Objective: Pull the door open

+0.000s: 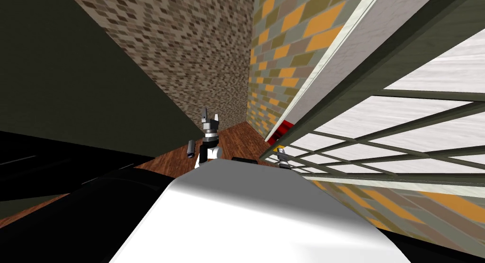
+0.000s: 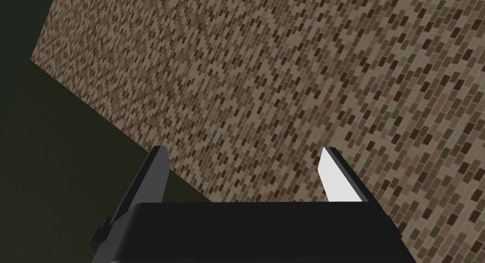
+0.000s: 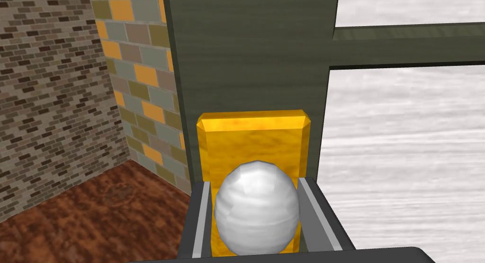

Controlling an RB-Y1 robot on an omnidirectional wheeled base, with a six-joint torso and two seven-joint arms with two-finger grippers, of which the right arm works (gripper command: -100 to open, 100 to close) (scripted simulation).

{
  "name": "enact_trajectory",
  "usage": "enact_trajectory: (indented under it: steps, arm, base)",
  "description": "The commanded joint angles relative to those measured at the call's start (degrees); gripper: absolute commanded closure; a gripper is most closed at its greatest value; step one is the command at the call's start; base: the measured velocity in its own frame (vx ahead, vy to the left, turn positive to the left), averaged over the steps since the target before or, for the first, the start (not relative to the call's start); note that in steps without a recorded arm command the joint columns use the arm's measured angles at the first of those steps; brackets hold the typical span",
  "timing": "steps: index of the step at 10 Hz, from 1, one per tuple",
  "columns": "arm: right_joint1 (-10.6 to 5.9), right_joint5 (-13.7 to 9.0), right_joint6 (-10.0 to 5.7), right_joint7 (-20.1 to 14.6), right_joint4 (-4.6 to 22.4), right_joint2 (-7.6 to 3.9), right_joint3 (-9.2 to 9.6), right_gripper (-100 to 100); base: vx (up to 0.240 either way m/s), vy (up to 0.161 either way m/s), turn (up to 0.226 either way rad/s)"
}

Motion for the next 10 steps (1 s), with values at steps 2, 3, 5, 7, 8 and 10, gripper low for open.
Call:
enact_trajectory:
  steps: [2,3,5,7,8,10]
  arm:
    - [0.94,0.84,-1.20,-1.49,-0.52,-1.12,1.63,100]
    - [0.82,0.66,-0.68,-0.96,-0.63,-0.78,1.28,100]
    - [1.72,1.32,-2.16,-2.20,-0.45,-1.71,2.56,100]
    - [2.49,1.96,-3.87,-3.51,-0.16,-2.75,3.77,100]
    - [2.89,2.30,-4.76,-4.20,-0.02,-3.29,4.41,100]
    - [3.61,2.90,-6.35,-5.43,0.25,-4.26,5.54,100]
  base:
    - [-0.209,-0.029,0.069]
    - [-0.094,0.002,0.011]
    - [-0.181,-0.020,0.108]
    - [-0.199,-0.053,0.117]
    - [-0.224,-0.039,0.130]
    - [-0.194,-0.045,0.107]
